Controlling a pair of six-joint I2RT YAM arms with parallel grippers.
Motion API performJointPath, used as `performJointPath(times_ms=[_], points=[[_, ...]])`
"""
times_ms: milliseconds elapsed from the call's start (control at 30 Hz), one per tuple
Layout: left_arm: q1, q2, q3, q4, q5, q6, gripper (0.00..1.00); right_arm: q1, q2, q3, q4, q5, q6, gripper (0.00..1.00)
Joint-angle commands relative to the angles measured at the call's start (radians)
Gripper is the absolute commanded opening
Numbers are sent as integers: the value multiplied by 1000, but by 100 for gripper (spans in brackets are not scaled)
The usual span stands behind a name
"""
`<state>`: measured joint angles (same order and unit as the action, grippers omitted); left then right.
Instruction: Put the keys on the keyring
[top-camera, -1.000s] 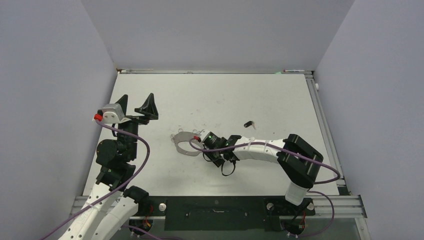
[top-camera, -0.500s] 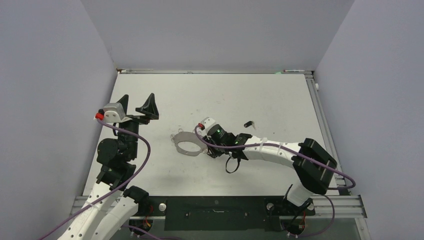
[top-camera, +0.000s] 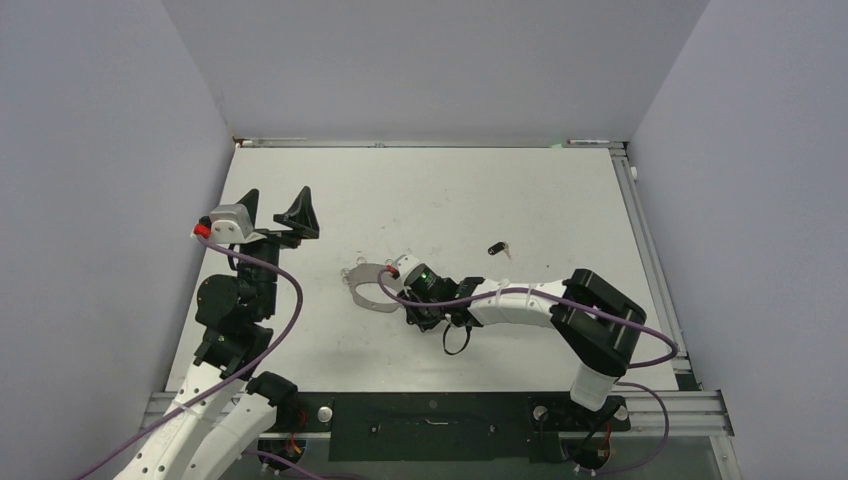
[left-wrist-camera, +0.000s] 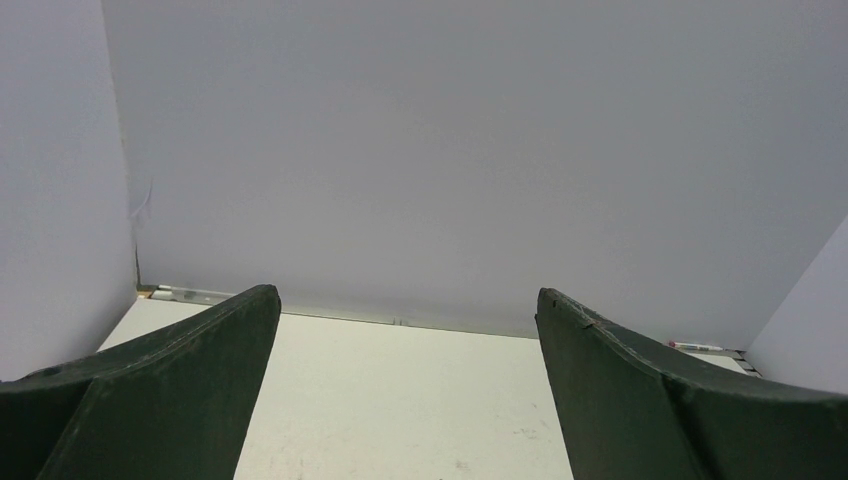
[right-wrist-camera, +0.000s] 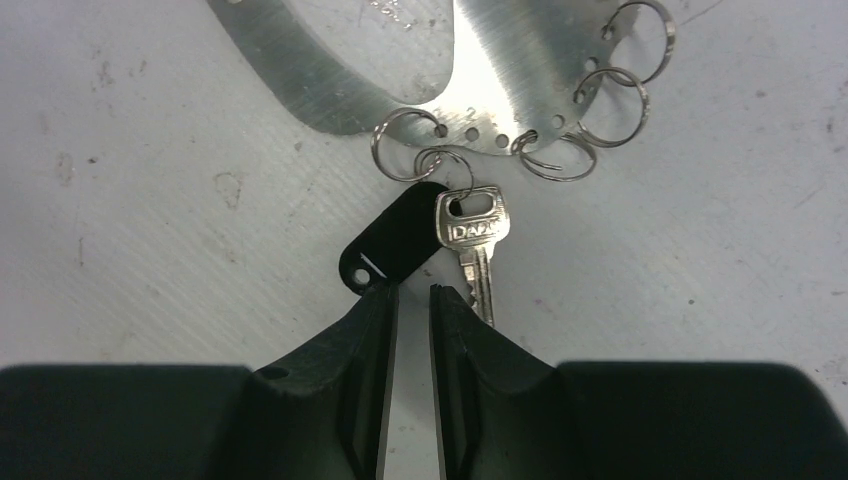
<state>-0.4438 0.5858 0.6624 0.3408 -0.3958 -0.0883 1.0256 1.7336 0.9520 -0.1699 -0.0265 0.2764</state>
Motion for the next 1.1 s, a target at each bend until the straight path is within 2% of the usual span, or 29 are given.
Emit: performJointPath(times_ms=[0, 200, 467, 533, 633, 667, 700, 867, 1000, 1067], points=[[4, 1, 25, 15, 8, 12, 99, 25, 12, 46, 50, -26, 19, 20], [4, 5, 25, 15, 10, 12, 99, 22, -64, 49, 43, 21, 8, 22], [3, 17, 27, 9, 15, -1, 97, 4, -224, 2, 37, 201, -17, 31], [1, 29, 34, -1, 16, -11, 96, -1, -275, -26, 61, 233, -18, 35], [-1, 59, 47, -19, 31, -27, 96, -2, -346, -64, 78, 278, -21, 52], [-1, 76, 53, -25, 41, -30, 96, -1, -371, -75, 84, 296, -20, 62], [-1, 93, 61, -34, 53, -31, 96, -2, -393, -87, 86, 318, -18, 65], [-3, 188, 120, -112, 83, -43, 96, 5, -574, -180, 138, 436, -3, 69], [-7, 247, 133, -140, 79, -42, 96, 6, -802, -278, 226, 546, 9, 70], [-17, 279, 146, -160, 74, -40, 96, 6, -903, -319, 237, 632, 46, 75]])
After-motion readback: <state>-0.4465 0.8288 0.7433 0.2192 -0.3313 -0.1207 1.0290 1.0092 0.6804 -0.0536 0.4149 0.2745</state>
